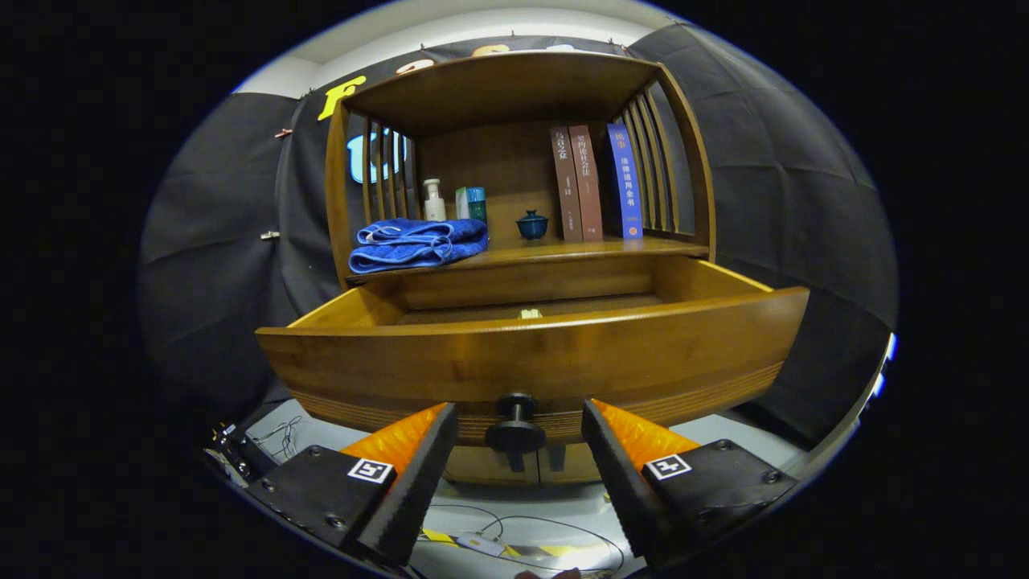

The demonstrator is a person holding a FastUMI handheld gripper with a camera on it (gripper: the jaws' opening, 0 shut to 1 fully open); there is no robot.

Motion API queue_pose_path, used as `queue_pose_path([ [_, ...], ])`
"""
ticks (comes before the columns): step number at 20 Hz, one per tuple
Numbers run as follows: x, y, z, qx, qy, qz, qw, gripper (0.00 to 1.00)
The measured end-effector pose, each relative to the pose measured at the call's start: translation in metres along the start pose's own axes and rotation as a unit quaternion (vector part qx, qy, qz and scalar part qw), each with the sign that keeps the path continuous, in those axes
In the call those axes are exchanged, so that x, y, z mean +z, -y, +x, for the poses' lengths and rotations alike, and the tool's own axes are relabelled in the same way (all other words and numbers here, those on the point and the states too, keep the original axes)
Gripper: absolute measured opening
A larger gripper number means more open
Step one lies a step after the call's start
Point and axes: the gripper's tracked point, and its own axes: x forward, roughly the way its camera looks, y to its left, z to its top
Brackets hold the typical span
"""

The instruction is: Pull open the drawer, take out the items inside it, and place them on the countertop above the cabinet.

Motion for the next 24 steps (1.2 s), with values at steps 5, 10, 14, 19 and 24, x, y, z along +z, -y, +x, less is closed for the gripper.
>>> queue_pose_path([
  [5, 0.057, 0.001, -0.034, -0.003, 0.018, -0.026, 0.999, 0.99],
  [10, 0.130, -0.010, -0.022, -0.003, 0.030, -0.037, 0.999, 0.99],
  [14, 0.145, -0.007, 0.028, -0.018, -0.039, -0.041, 0.998, 0.99],
  [19, 0.110, -0.005, 0.099, -0.023, -0.176, -0.030, 0.984, 0.99],
  [24, 0.066, 0.009, 0.146, -0.037, -0.267, -0.035, 0.962, 1.00],
])
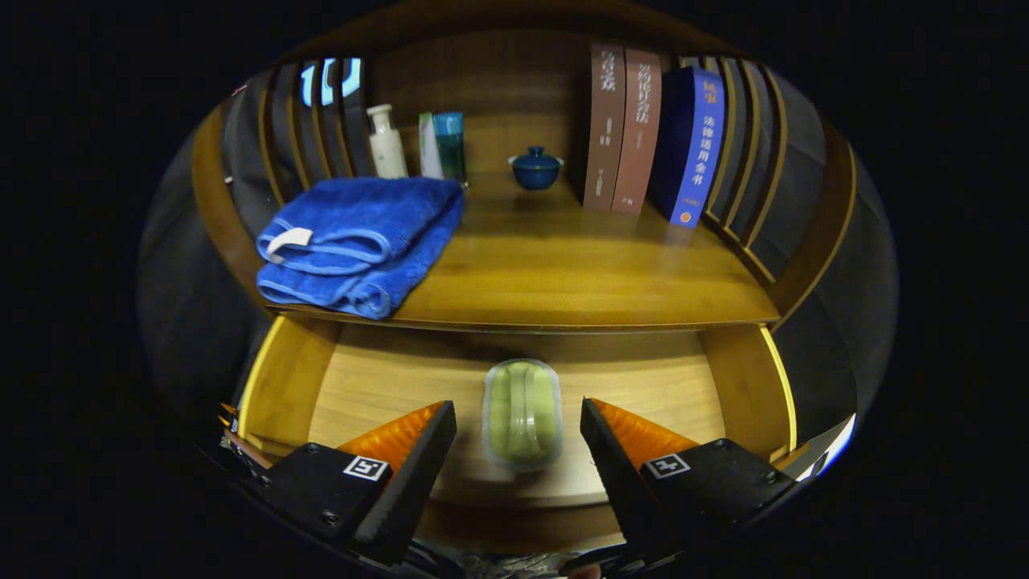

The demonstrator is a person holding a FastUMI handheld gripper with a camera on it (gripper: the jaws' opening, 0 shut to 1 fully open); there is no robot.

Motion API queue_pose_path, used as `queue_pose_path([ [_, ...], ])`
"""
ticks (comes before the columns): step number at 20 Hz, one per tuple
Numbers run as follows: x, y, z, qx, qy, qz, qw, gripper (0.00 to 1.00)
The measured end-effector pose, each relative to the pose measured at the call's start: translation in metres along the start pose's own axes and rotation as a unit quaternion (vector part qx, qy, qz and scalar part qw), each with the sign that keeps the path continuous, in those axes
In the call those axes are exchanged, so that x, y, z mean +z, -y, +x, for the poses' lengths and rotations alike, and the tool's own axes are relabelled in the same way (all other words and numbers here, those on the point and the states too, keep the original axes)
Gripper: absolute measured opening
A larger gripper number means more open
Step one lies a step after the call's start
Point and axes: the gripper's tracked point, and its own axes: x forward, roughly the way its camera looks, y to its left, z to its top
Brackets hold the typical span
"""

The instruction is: Pull open the drawer, take out the items inside it, and place them on the countertop above the cabinet.

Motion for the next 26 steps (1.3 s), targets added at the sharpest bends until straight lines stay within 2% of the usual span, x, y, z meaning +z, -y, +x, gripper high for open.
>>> queue_pose_path([
  [6, -0.018, 0.001, 0.038, 0.005, -0.058, 0.017, 0.998, 0.99],
  [10, -0.031, 0.002, 0.050, -0.003, -0.081, 0.009, 0.997, 0.63],
  [12, -0.039, 0.001, 0.058, -0.005, -0.087, 0.004, 0.996, 0.61],
  [13, -0.027, 0.001, 0.059, -0.007, -0.072, 0.006, 0.997, 0.59],
  [15, -0.033, 0.000, 0.056, -0.008, -0.081, -0.015, 0.997, 0.23],
  [26, -0.028, -0.009, 0.035, 0.020, -0.066, -0.025, 0.997, 0.23],
])
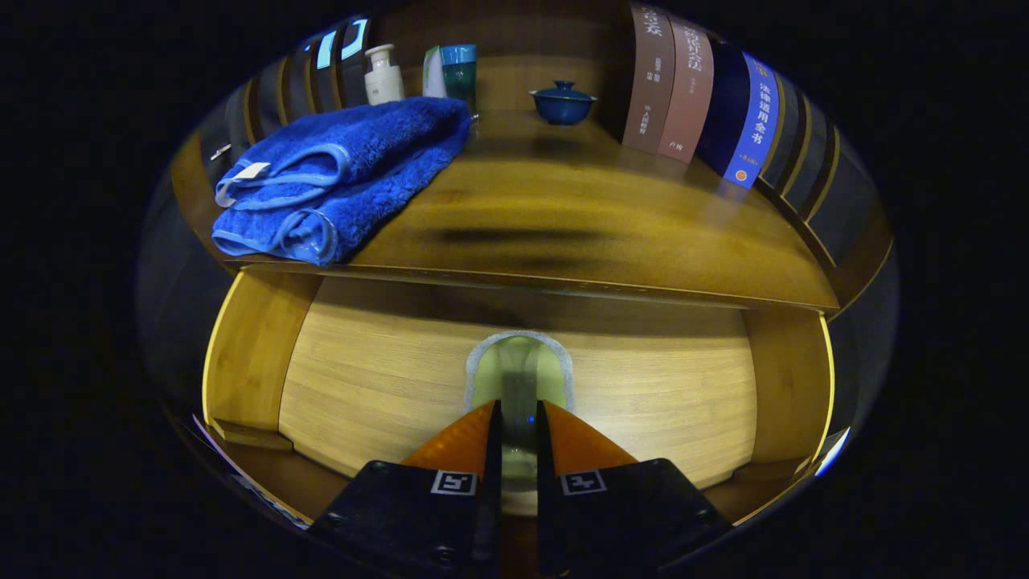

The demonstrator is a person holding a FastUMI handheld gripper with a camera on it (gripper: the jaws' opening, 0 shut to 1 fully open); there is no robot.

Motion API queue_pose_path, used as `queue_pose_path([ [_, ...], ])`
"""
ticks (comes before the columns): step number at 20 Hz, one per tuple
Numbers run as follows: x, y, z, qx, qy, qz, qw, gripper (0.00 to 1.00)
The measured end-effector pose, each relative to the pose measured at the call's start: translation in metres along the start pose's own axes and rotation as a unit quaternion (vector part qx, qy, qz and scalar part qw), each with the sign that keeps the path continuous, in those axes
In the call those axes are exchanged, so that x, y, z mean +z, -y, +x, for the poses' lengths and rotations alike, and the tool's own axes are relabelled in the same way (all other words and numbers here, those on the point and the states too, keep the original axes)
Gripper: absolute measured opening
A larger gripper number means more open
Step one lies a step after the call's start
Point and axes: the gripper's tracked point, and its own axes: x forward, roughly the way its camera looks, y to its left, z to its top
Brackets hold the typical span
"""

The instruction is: Pull open the drawer, take out the items inside it, and place them on the countertop above the cabinet.

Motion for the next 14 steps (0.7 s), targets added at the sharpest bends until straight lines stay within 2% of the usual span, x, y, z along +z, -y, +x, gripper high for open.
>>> queue_pose_path([
  [10, 0.005, 0.003, -0.031, 0.009, 0.012, 0.013, 1.000, 0.23],
  [14, 0.016, 0.006, -0.068, 0.011, 0.028, 0.017, 0.999, 0.23],
])
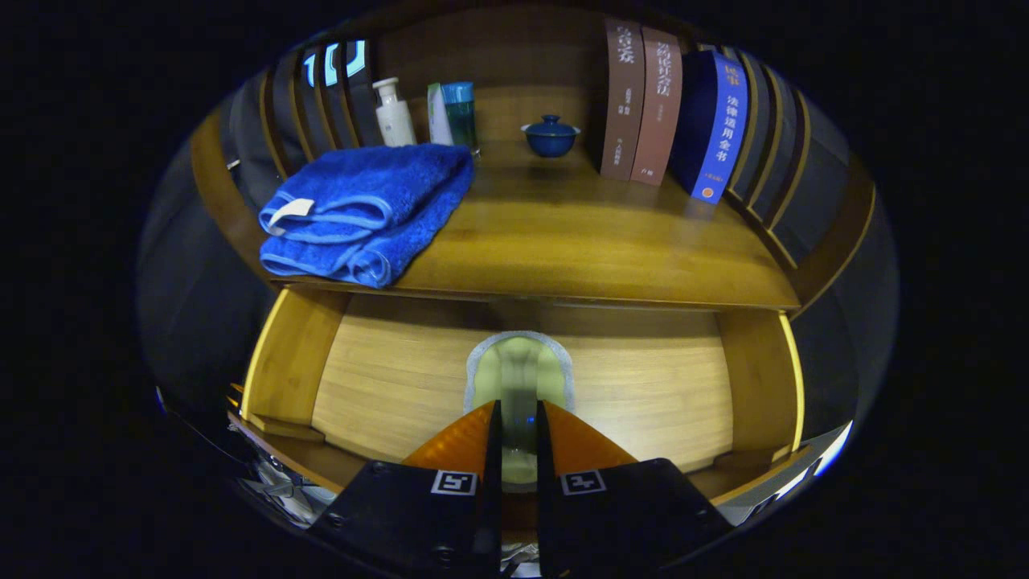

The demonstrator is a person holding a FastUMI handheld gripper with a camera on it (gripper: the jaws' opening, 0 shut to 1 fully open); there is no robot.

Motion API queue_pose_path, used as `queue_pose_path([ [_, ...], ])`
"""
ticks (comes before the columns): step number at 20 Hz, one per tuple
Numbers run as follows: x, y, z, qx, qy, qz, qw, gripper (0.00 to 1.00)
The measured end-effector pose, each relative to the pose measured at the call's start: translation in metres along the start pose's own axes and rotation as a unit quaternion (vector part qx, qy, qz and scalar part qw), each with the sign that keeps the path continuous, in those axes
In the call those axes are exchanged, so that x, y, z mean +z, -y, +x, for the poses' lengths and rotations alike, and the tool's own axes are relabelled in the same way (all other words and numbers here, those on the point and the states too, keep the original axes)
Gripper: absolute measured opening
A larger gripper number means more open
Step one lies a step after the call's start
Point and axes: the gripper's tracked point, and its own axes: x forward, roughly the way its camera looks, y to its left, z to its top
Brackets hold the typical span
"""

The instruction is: Pull open the drawer, take out the items inside it, and place them on the countertop above the cabinet.

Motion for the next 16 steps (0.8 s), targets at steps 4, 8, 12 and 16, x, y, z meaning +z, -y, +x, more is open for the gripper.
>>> queue_pose_path([
  [4, 0.044, 0.005, -0.042, -0.002, 0.030, 0.001, 1.000, 0.23],
  [8, 0.094, 0.004, -0.049, 0.006, 0.053, 0.004, 0.999, 0.23],
  [12, 0.124, 0.011, -0.017, 0.002, 0.049, 0.007, 0.999, 0.23],
  [16, 0.140, 0.016, 0.023, -0.001, 0.036, 0.015, 0.999, 0.23],
])
